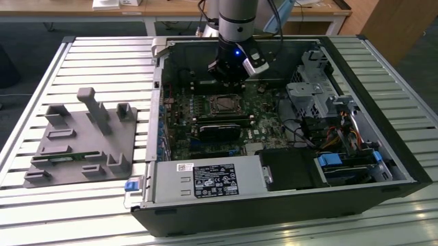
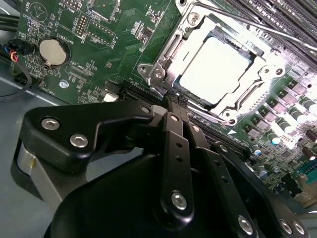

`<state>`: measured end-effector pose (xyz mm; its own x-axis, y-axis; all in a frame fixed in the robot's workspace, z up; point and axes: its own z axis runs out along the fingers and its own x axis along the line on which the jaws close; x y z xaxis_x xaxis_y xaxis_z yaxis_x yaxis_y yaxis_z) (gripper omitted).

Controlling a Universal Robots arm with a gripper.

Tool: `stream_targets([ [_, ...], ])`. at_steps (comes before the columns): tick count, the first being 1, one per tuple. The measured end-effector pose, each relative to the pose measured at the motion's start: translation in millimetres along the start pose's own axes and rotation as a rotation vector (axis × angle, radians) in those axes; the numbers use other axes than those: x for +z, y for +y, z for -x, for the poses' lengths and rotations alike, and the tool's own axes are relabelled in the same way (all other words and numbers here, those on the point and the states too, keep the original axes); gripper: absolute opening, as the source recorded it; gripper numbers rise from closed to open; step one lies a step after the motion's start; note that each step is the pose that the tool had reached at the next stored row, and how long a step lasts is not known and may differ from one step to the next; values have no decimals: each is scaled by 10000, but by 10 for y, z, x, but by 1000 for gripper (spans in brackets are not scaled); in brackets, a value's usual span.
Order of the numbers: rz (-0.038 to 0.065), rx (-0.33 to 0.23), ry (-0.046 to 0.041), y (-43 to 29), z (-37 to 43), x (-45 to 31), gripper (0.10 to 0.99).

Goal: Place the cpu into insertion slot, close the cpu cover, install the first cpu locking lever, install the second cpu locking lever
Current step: 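Install the second cpu locking lever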

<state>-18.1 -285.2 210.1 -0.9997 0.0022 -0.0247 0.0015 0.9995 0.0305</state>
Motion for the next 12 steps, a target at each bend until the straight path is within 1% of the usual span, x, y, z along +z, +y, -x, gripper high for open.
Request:
stream_targets([
  [5,-1,0,1,-17,0,-1,106],
  [12,-1,1,1,-73,0,-3,106],
])
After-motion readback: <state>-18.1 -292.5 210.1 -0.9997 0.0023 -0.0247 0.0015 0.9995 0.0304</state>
